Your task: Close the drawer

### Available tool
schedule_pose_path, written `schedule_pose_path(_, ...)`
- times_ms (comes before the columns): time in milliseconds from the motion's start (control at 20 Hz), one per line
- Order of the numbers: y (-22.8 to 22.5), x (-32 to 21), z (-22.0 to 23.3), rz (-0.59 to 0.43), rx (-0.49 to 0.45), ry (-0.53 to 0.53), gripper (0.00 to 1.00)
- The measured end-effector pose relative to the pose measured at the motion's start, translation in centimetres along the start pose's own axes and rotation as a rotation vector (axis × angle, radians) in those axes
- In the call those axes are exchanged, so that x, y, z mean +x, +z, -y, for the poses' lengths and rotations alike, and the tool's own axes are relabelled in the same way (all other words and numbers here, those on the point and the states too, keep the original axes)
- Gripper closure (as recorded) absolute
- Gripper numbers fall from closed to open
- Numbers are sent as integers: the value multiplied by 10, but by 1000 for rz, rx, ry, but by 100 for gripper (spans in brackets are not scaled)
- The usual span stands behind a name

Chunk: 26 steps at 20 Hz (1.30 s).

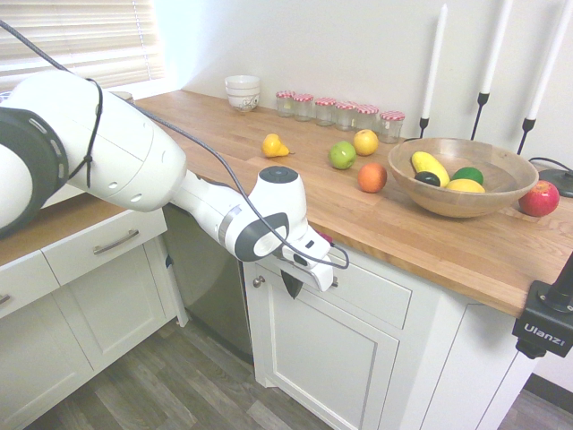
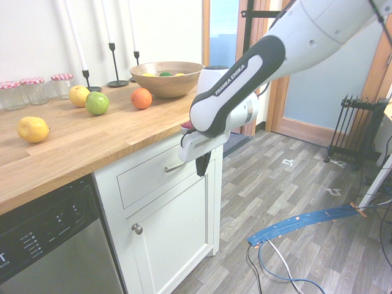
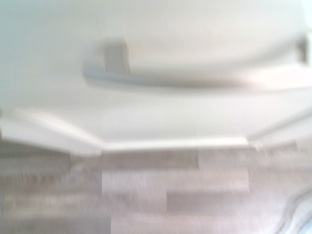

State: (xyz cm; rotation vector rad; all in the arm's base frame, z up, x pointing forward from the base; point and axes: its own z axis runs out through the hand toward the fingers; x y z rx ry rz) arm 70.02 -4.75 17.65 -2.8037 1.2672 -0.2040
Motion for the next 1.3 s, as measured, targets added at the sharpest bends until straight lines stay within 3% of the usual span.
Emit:
schedule_pose_path(400, -80, -41, -62, 18, -48, -37, 100)
schedule_pose_path(850, -135, -95, -133, 29, -61, -58, 100)
schedule_pose_path(900, -138, -98, -136, 30, -60, -59, 0)
schedule_pose_path(1300, -147, -109, -149, 34, -55, -56, 0)
